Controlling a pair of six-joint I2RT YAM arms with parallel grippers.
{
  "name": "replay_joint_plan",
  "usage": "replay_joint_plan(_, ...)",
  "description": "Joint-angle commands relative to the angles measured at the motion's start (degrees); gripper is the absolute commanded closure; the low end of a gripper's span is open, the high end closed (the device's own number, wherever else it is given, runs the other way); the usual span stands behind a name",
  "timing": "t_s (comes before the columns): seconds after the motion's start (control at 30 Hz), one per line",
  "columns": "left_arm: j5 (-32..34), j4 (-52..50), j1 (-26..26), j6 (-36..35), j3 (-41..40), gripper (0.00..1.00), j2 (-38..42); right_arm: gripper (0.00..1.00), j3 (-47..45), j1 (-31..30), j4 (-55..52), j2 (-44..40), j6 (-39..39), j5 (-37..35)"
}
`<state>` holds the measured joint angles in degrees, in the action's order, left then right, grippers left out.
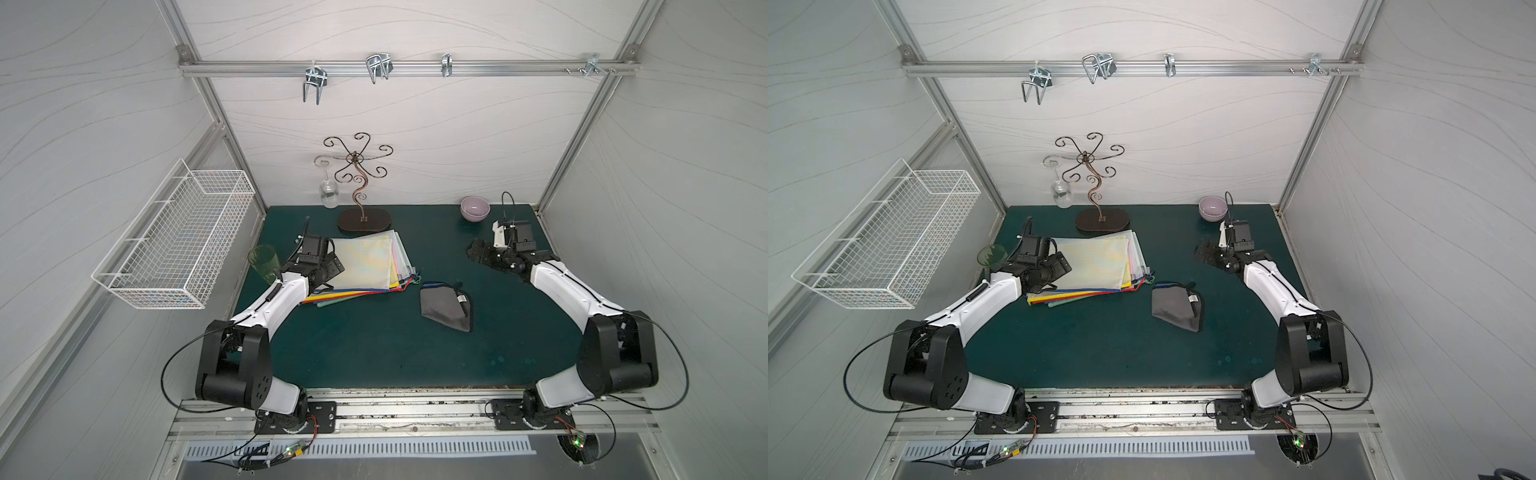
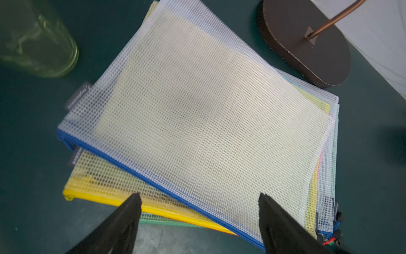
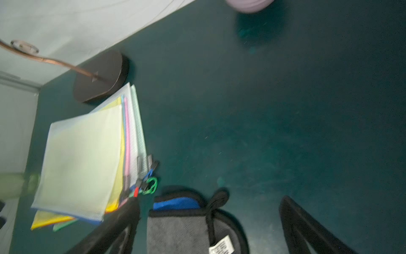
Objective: Wipe the document bag
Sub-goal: Pick up the document bag.
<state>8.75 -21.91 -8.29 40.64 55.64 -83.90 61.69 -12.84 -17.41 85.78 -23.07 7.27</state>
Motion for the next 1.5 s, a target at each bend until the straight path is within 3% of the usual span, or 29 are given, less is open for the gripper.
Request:
replay_joint_plan(0.0, 0.77, -1.99, 0.13, 9.31, 1.0, 0.16, -0.93, 0.01, 0.76, -2.51, -4.5, 0.95, 0.61, 3.96)
replay_joint_plan(0.2, -2.85, 1.04, 1.44, 15.17, 0.88, 0.28, -6.33, 0.01, 0.36, -5.07, -4.69, 1.67, 1.16, 4.64)
replay_joint_plan(0.37, -3.37, 2.4, 2.38, 18.67, 0.04, 0.33, -8.22, 0.01, 0.45, -5.09, -5.17, 2.0, 1.62, 5.48)
replay_joint_plan(0.83, -3.57, 4.13, 3.91, 20.48, -1.63, 0.32, -9.8, 0.01, 1.63, -5.91, -5.62, 4.88, 1.76, 6.9)
replay_joint_plan(1.23, -3.14, 6.78, 4.03, 20.62, -2.84, 0.26, -13.72, 0.01, 2.34, -6.44, -5.75, 6.35, 2.14, 6.62)
replay_joint_plan(1.47, -2.43, 11.21, 4.08, 19.87, -4.38, 0.35, -15.32, 0.01, 2.38, -6.56, -5.62, 6.8, 2.08, 7.03)
